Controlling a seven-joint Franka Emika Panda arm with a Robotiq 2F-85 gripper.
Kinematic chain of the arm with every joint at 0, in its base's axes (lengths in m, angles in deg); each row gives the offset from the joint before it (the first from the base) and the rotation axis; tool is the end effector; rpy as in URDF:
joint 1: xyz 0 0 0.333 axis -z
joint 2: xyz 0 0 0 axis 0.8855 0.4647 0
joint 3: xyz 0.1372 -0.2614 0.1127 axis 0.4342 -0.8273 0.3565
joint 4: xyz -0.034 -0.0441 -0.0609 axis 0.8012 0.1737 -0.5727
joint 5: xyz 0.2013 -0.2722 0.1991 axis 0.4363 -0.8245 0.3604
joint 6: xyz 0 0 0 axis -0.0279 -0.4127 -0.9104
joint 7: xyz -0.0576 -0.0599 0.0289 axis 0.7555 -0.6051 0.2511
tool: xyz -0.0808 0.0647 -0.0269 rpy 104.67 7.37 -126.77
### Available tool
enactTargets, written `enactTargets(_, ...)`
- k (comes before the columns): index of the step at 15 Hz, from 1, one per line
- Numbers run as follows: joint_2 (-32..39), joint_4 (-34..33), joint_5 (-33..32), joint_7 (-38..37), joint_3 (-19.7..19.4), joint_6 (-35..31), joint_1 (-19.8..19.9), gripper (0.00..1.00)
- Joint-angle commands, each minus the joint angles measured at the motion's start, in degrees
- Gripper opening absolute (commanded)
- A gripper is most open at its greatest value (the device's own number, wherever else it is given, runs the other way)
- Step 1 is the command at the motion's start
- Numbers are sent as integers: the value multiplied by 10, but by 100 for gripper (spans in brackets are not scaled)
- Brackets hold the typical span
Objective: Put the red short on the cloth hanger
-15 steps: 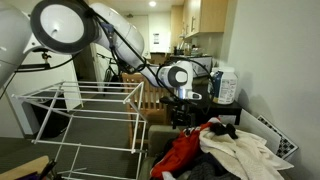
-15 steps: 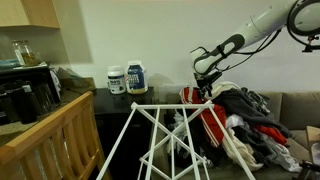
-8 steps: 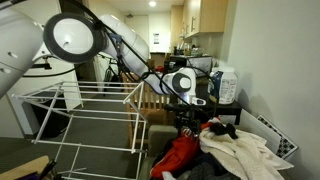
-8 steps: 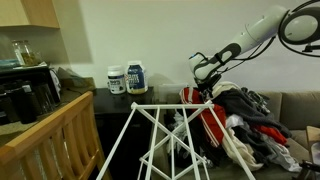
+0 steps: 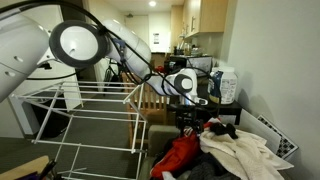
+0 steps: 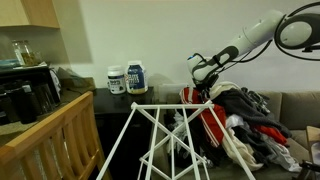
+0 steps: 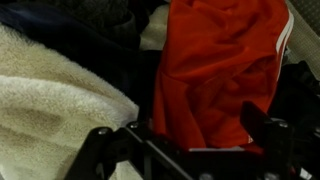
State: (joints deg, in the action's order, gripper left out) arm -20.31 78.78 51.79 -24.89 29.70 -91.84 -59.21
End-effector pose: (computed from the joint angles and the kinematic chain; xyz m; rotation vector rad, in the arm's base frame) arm 0.7007 -0.1325 0.1958 2.8440 0.0056 -0.3474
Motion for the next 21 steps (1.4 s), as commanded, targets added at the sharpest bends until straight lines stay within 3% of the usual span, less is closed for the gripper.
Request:
enactTargets(1, -10, -7, -1, 54, 17, -21, 22, 62)
enactTargets(4, -15, -16, 3, 82, 25, -43, 35, 42)
enactTargets(8, -9, -13, 3, 117, 25, -25, 56, 16)
enactTargets(9, -11, -11, 6, 125, 27, -19, 62, 56)
enactTargets(10, -15, -8, 3, 134, 26, -13, 65, 55)
enactTargets(11, -32, 54, -2, 74, 37, -35, 15, 56)
enactTargets(12, -32, 56, 1, 75, 43, -28, 15, 60)
enactTargets(18, -47, 130, 19, -4, 94, 1, -75, 98)
enactTargets(21, -60, 151, 12, -5, 108, -11, -105, 100)
